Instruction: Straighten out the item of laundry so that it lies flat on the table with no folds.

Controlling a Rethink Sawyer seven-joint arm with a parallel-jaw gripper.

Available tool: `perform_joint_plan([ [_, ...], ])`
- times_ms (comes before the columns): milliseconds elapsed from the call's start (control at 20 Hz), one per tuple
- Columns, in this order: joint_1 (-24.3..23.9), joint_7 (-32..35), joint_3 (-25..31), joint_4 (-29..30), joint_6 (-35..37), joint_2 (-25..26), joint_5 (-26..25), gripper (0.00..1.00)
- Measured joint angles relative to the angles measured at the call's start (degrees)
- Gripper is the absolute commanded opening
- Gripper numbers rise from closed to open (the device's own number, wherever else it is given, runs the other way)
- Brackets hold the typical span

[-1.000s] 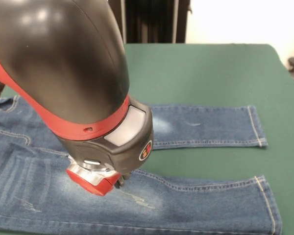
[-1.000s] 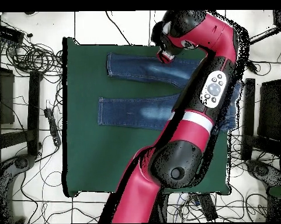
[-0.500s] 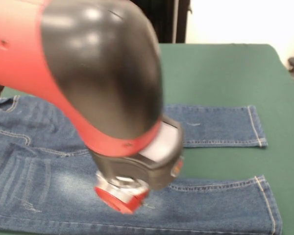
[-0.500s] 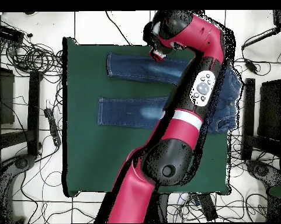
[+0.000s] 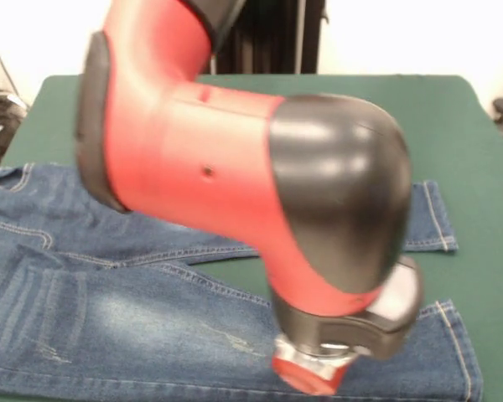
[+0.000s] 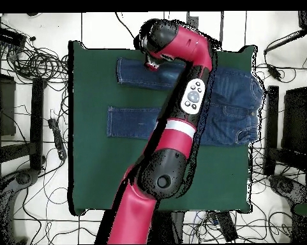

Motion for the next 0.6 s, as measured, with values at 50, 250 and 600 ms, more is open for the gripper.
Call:
perform_joint_plan([
  [50,0.27,0.00,0.15,0.00,0.00,0.19,0.00,0.00],
  [250,1.40,0.00,0.51,0.01,-0.07,1.74,1.58,0.00],
  [600,-0.01,0.00,-1.23,-0.17,-0.20,2.52,6.90,0.00],
])
